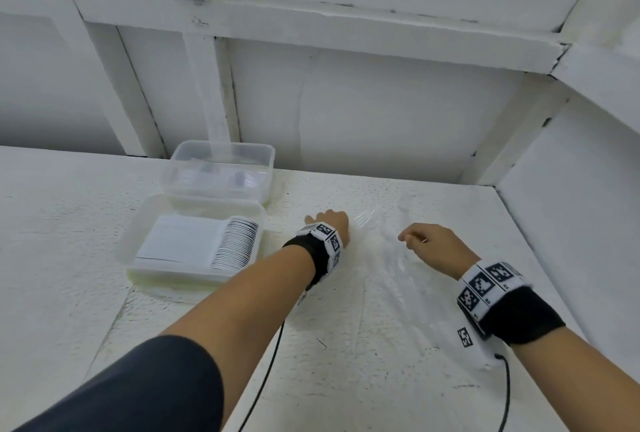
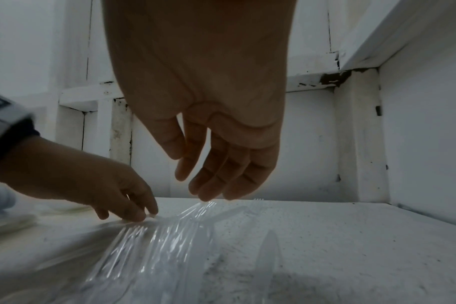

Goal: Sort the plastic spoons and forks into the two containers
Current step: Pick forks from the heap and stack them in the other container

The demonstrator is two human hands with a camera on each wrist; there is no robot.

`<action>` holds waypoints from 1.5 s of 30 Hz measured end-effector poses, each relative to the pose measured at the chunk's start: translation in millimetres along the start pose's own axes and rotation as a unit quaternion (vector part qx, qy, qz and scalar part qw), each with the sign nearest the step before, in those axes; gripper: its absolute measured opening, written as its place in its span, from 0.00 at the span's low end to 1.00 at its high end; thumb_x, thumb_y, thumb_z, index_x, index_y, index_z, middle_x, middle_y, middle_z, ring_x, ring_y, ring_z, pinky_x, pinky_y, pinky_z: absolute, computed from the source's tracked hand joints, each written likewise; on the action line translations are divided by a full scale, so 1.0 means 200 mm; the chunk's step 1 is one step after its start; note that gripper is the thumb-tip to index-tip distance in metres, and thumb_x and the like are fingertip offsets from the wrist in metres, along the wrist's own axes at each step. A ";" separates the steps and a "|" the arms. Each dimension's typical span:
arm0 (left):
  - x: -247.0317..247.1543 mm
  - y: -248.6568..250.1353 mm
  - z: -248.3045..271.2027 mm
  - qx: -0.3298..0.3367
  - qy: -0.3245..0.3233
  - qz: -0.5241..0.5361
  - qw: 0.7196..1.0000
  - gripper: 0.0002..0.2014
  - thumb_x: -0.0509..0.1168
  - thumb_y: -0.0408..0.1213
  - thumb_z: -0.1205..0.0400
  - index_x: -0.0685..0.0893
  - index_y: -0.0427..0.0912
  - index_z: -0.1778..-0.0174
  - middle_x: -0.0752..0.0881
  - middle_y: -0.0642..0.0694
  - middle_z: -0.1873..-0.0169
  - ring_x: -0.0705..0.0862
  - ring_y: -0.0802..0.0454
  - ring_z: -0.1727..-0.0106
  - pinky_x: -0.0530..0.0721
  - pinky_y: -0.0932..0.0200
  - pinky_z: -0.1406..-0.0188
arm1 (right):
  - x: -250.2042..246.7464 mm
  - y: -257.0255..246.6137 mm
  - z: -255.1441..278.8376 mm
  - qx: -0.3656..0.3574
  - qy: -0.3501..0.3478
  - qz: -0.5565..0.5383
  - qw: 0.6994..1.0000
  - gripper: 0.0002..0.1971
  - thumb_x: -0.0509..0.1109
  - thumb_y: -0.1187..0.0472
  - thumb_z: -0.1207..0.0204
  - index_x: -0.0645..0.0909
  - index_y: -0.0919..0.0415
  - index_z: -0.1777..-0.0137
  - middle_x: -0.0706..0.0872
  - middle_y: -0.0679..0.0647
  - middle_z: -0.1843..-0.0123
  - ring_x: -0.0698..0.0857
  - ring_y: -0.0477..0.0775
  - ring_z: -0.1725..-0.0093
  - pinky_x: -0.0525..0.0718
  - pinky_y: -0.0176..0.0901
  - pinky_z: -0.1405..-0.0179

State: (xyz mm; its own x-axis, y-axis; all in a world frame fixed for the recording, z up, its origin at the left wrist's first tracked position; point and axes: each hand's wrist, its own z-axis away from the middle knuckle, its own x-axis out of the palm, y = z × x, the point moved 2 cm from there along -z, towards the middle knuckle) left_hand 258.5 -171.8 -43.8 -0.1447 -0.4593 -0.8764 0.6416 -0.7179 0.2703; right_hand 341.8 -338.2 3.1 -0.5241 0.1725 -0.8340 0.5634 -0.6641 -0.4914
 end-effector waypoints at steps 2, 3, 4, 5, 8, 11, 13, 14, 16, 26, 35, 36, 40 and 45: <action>0.00 -0.02 0.01 -0.008 -0.012 0.054 0.998 0.09 0.54 0.33 0.16 0.75 0.37 0.62 0.79 0.41 0.55 0.80 0.42 0.45 0.75 0.54 0.49 | 0.01 0.00 -0.02 0.000 0.005 0.009 1.000 0.12 0.58 0.61 0.17 0.83 0.59 0.43 0.84 0.50 0.48 0.80 0.49 0.48 0.71 0.36 0.52; -0.01 -0.02 0.01 -0.009 -0.014 0.087 0.996 0.11 0.55 0.32 0.16 0.73 0.37 0.65 0.79 0.41 0.58 0.80 0.44 0.48 0.76 0.57 0.56 | 0.02 -0.01 -0.03 -0.001 0.009 0.016 1.000 0.12 0.59 0.60 0.18 0.84 0.60 0.44 0.85 0.52 0.46 0.80 0.50 0.49 0.72 0.37 0.52; -0.02 -0.03 0.03 -0.013 -0.015 0.130 0.991 0.09 0.55 0.31 0.16 0.76 0.35 0.61 0.79 0.39 0.56 0.80 0.43 0.48 0.77 0.57 0.58 | 0.03 -0.03 -0.06 -0.001 0.013 0.025 1.000 0.12 0.60 0.60 0.18 0.84 0.61 0.44 0.86 0.54 0.45 0.81 0.51 0.49 0.74 0.38 0.52; -0.03 -0.04 0.05 -0.017 -0.006 0.180 0.984 0.07 0.54 0.30 0.16 0.77 0.32 0.52 0.80 0.36 0.51 0.82 0.42 0.48 0.80 0.55 0.58 | 0.04 -0.06 -0.09 0.000 0.012 0.038 0.999 0.12 0.60 0.59 0.18 0.84 0.62 0.45 0.86 0.55 0.45 0.82 0.52 0.48 0.76 0.39 0.51; -0.06 -0.10 0.15 -0.037 0.017 0.306 0.951 0.04 0.52 0.29 0.16 0.70 0.34 0.47 0.80 0.34 0.51 0.82 0.44 0.61 0.80 0.56 0.68 | 0.11 -0.16 -0.21 0.012 -0.013 0.099 0.995 0.16 0.59 0.55 0.18 0.83 0.66 0.55 0.86 0.60 0.51 0.84 0.59 0.47 0.79 0.45 0.50; -0.07 -0.17 0.23 -0.050 0.045 0.340 0.938 0.01 0.53 0.30 0.16 0.67 0.38 0.53 0.80 0.38 0.57 0.79 0.49 0.68 0.78 0.60 0.73 | 0.17 -0.27 -0.28 0.041 -0.011 0.186 0.982 0.20 0.59 0.44 0.19 0.78 0.62 0.55 0.84 0.57 0.49 0.83 0.60 0.50 0.79 0.47 0.49; -0.06 -0.20 0.28 -0.058 0.059 0.356 0.931 0.01 0.54 0.31 0.16 0.68 0.39 0.53 0.79 0.41 0.61 0.78 0.51 0.71 0.78 0.62 0.76 | 0.21 -0.31 -0.30 0.045 -0.008 0.233 0.971 0.19 0.60 0.42 0.20 0.78 0.59 0.50 0.85 0.56 0.42 0.83 0.59 0.48 0.77 0.49 0.46; -0.05 -0.22 0.30 -0.060 0.062 0.364 0.928 0.01 0.54 0.32 0.16 0.68 0.39 0.53 0.78 0.42 0.62 0.77 0.51 0.72 0.77 0.63 0.78 | 0.23 -0.33 -0.31 0.045 -0.013 0.254 0.966 0.17 0.62 0.44 0.20 0.79 0.57 0.45 0.83 0.55 0.37 0.82 0.59 0.44 0.76 0.49 0.43; -0.04 -0.23 0.34 -0.057 0.060 0.365 0.927 0.02 0.54 0.32 0.16 0.67 0.40 0.53 0.77 0.43 0.64 0.74 0.52 0.73 0.74 0.64 0.79 | 0.26 -0.33 -0.32 0.057 0.003 0.256 0.965 0.09 0.66 0.50 0.22 0.79 0.54 0.49 0.82 0.55 0.36 0.82 0.59 0.41 0.76 0.48 0.43; 0.05 -0.08 0.34 -0.042 0.044 0.316 0.947 0.19 0.58 0.33 0.18 0.61 0.44 0.75 0.66 0.48 0.77 0.64 0.54 0.77 0.64 0.61 0.76 | 0.03 -0.15 -0.24 0.170 0.038 -0.206 0.963 0.11 0.63 0.62 0.23 0.73 0.63 0.66 0.79 0.57 0.67 0.77 0.53 0.69 0.78 0.43 0.66; 0.18 0.13 0.36 -0.038 -0.090 0.157 0.983 0.08 0.63 0.37 0.18 0.76 0.38 0.59 0.83 0.41 0.53 0.82 0.44 0.44 0.77 0.61 0.62 | -0.13 0.18 0.11 0.171 0.044 -0.324 0.929 0.04 0.59 0.67 0.19 0.75 0.60 0.50 0.73 0.54 0.65 0.68 0.47 0.74 0.64 0.32 0.85; 0.18 0.13 0.36 -0.042 -0.082 0.168 0.982 0.12 0.61 0.35 0.17 0.72 0.40 0.67 0.80 0.44 0.62 0.80 0.46 0.50 0.73 0.63 0.69 | -0.14 0.19 0.13 0.173 0.048 -0.312 0.933 0.02 0.63 0.64 0.19 0.75 0.61 0.49 0.71 0.54 0.65 0.67 0.47 0.74 0.63 0.32 0.85; 0.13 0.04 0.40 -0.041 -0.070 0.200 0.977 0.15 0.57 0.34 0.16 0.76 0.30 0.67 0.80 0.34 0.61 0.80 0.44 0.57 0.76 0.58 0.68 | -0.12 0.20 0.10 0.171 0.077 -0.172 0.967 0.11 0.67 0.62 0.22 0.82 0.71 0.48 0.74 0.56 0.69 0.67 0.49 0.75 0.63 0.38 0.78; 0.09 -0.12 0.47 -0.042 -0.046 0.221 0.973 0.13 0.52 0.35 0.13 0.78 0.32 0.55 0.81 0.25 0.48 0.79 0.41 0.56 0.76 0.59 0.63 | 0.00 0.07 -0.09 0.152 0.038 -0.033 0.987 0.14 0.65 0.57 0.21 0.77 0.64 0.65 0.78 0.57 0.64 0.78 0.56 0.65 0.71 0.38 0.71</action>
State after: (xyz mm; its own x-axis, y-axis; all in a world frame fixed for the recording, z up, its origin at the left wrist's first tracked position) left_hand 169.4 -213.4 -28.5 0.0952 -0.7607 -0.6421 0.7150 -0.3966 0.5758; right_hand 361.2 -334.1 -8.7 -0.4964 0.2689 -0.8254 0.3069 -0.8351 -0.4566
